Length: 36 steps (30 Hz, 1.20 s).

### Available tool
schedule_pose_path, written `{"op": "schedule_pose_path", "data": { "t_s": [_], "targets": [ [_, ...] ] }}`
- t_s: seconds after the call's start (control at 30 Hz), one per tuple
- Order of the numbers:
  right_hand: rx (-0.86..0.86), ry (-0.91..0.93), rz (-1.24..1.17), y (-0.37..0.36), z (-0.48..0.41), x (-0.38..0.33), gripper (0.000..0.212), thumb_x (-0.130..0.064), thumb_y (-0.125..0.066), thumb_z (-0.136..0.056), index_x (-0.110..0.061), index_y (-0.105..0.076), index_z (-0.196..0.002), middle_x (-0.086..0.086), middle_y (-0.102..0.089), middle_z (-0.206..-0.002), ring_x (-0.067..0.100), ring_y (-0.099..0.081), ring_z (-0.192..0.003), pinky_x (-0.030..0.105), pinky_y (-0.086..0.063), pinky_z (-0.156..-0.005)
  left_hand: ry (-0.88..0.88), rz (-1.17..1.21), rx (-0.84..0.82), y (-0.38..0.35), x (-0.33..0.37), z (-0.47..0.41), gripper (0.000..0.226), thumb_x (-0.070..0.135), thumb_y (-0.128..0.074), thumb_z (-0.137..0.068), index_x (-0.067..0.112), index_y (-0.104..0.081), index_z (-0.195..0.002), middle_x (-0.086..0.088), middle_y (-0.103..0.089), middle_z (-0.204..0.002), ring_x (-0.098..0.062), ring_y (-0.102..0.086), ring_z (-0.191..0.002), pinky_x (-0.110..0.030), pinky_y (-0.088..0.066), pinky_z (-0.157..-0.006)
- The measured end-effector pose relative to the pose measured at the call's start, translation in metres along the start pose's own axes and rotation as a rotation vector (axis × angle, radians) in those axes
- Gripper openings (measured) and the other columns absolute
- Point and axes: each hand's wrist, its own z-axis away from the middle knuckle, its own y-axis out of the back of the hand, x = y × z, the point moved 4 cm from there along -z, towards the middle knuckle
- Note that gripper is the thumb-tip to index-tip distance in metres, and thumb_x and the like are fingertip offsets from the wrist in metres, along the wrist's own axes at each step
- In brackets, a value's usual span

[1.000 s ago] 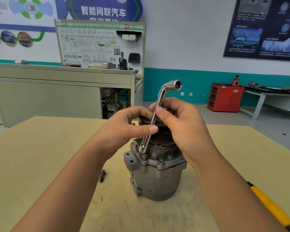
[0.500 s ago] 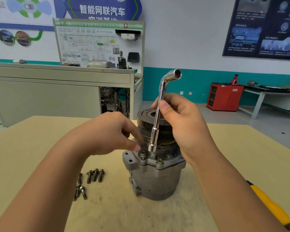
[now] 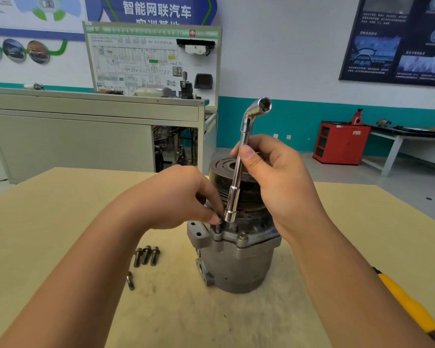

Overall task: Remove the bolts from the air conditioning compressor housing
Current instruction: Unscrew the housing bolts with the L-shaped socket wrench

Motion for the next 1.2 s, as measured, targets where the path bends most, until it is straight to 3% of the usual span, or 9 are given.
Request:
{"op": "schedule_pose_path", "data": {
  "t_s": [0.2, 0.27, 0.4, 0.47, 0.6, 0.67, 0.8, 1.03, 1.2],
  "targets": [
    [0.008, -0.011, -0.002, -0.001, 0.001, -0.001, 0.02, -0.023, -0.053, -0.095, -0.03, -0.063, -0.079, -0.015, -0.063, -0.077, -0.004, -0.057, -0.078, 0.001, -0.041, -0.066, 0.061, 0.082, 0.11, 0.025, -0.012, 0.018, 0.018, 0.028, -0.074, -0.078, 0.041, -0.068, -0.068, 0.03, -0.049, -0.045, 0.014, -0.047, -0.049, -0.012, -0.033, -0.044],
    [0.009, -0.015, -0.008, -0.001, 0.0, 0.0, 0.019, -0.023, -0.053, -0.094, -0.03, -0.063, -0.079, -0.017, -0.062, -0.075, -0.008, -0.056, -0.077, 0.001, -0.04, -0.065, 0.102, 0.121, 0.101, 0.032, -0.022, 0.028, 0.011, 0.032, -0.075, -0.075, 0.04, -0.072, -0.068, 0.025, -0.052, -0.049, 0.01, -0.048, -0.05, -0.017, -0.029, -0.048],
    [0.006, -0.027, 0.0, -0.002, 0.0, 0.0, 0.016, -0.024, -0.053, -0.094, -0.03, -0.063, -0.083, -0.018, -0.062, -0.078, -0.009, -0.055, -0.076, 0.0, -0.038, -0.064, 0.23, 0.04, -0.175, 0.011, -0.043, 0.039, 0.013, 0.036, -0.074, -0.077, 0.043, -0.071, -0.067, 0.03, -0.053, -0.05, 0.015, -0.049, -0.054, -0.021, -0.03, -0.056],
    [0.009, -0.033, 0.003, -0.001, 0.0, 0.0, 0.016, -0.024, -0.053, -0.094, -0.03, -0.063, -0.083, -0.017, -0.062, -0.078, -0.009, -0.055, -0.075, -0.001, -0.038, -0.063, 0.335, -0.054, -0.277, -0.007, -0.062, 0.039, 0.017, 0.036, -0.074, -0.079, 0.042, -0.066, -0.065, 0.026, -0.053, -0.048, 0.008, -0.051, -0.054, -0.02, -0.031, -0.055],
    [0.005, -0.048, 0.011, -0.001, 0.0, 0.001, 0.014, -0.026, -0.053, -0.094, -0.029, -0.064, -0.085, -0.016, -0.063, -0.08, -0.006, -0.056, -0.077, 0.001, -0.04, -0.063, 0.539, -0.089, -0.329, -0.033, -0.107, 0.042, 0.009, 0.041, -0.074, -0.078, 0.034, -0.068, -0.08, 0.02, -0.061, -0.075, 0.001, -0.054, -0.073, -0.017, -0.041, -0.062],
    [0.003, -0.056, 0.004, 0.0, 0.0, 0.002, 0.012, -0.026, -0.054, -0.094, -0.028, -0.064, -0.087, -0.015, -0.064, -0.082, -0.004, -0.057, -0.078, 0.002, -0.041, -0.064, 0.598, -0.091, -0.343, -0.043, -0.123, 0.043, 0.019, 0.042, -0.072, -0.08, 0.028, -0.07, -0.093, 0.017, -0.061, -0.081, -0.004, -0.056, -0.079, -0.018, -0.044, -0.066],
    [0.001, -0.065, 0.007, 0.0, 0.0, 0.003, 0.011, -0.027, -0.055, -0.093, -0.026, -0.065, -0.088, -0.018, -0.064, -0.077, -0.005, -0.058, -0.076, 0.002, -0.041, -0.062, 0.629, -0.14, -0.338, -0.054, -0.135, 0.042, 0.017, 0.04, -0.068, -0.084, 0.027, -0.068, -0.096, 0.017, -0.057, -0.079, -0.003, -0.052, -0.074, -0.017, -0.038, -0.058],
    [0.001, -0.049, 0.017, 0.001, 0.0, 0.003, 0.012, -0.026, -0.055, -0.093, -0.027, -0.064, -0.086, -0.019, -0.063, -0.077, -0.008, -0.056, -0.077, 0.001, -0.04, -0.062, 0.641, -0.163, -0.344, -0.061, -0.141, 0.046, 0.005, 0.033, -0.063, -0.088, 0.028, -0.064, -0.09, 0.015, -0.058, -0.082, -0.008, -0.053, -0.081, -0.02, -0.04, -0.066],
    [0.002, -0.045, -0.008, 0.003, 0.0, 0.002, 0.014, -0.026, -0.056, -0.093, -0.026, -0.064, -0.082, -0.018, -0.064, -0.074, -0.005, -0.058, -0.075, 0.004, -0.042, -0.063, 0.651, -0.182, -0.373, -0.062, -0.142, 0.05, 0.005, 0.029, -0.06, -0.09, 0.029, -0.064, -0.093, 0.014, -0.058, -0.084, -0.005, -0.053, -0.077, -0.016, -0.038, -0.06]
  ]
}}
